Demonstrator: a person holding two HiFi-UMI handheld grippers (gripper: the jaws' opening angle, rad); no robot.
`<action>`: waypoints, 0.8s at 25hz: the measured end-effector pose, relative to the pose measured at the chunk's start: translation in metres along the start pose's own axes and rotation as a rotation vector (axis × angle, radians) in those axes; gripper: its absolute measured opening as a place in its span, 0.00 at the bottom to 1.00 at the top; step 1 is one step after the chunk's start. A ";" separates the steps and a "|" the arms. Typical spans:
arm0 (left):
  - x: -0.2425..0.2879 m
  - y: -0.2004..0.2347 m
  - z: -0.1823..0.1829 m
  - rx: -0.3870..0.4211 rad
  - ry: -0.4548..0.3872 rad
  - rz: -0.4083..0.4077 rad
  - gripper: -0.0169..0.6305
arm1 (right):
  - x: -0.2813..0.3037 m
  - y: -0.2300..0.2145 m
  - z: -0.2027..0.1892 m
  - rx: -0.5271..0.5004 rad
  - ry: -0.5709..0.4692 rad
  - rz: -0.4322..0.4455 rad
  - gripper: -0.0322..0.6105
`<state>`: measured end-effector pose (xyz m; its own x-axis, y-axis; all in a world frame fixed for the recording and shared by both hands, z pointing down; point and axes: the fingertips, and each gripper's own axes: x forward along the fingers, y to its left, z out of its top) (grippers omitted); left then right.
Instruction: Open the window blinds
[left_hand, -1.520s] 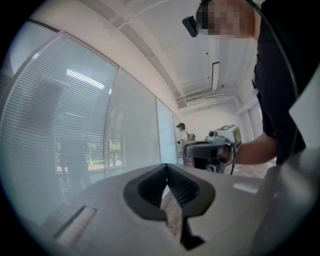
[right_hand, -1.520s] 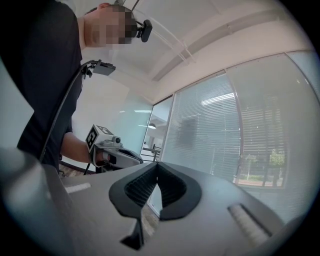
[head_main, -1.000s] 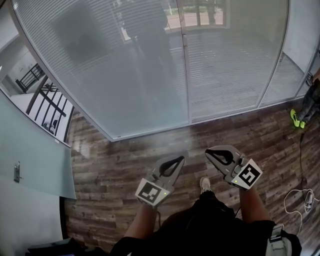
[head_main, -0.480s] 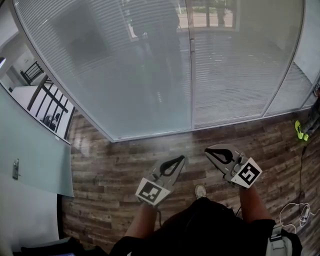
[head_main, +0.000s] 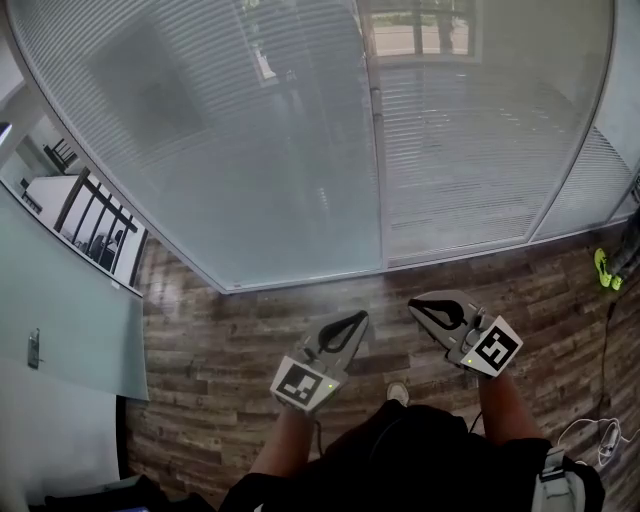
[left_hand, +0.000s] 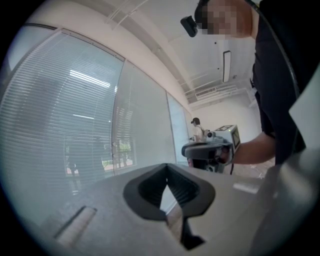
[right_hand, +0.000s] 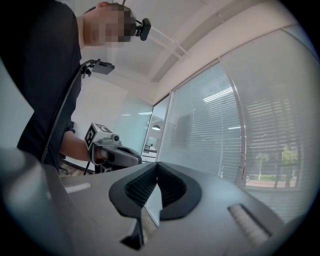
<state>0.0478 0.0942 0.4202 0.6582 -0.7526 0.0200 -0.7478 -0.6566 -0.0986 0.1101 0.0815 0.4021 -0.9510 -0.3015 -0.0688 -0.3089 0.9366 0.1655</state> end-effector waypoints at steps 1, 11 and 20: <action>0.006 0.002 0.000 0.002 0.000 0.005 0.03 | -0.001 -0.006 0.000 -0.003 -0.005 0.005 0.06; 0.044 0.023 0.003 0.018 -0.001 0.057 0.03 | -0.003 -0.057 -0.005 -0.012 -0.029 0.032 0.06; 0.071 0.029 0.006 0.050 0.008 0.077 0.03 | -0.004 -0.082 -0.007 -0.028 -0.054 0.068 0.06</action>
<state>0.0737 0.0220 0.4131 0.5983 -0.8011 0.0180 -0.7906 -0.5938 -0.1499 0.1394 0.0044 0.3954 -0.9678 -0.2270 -0.1090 -0.2450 0.9490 0.1985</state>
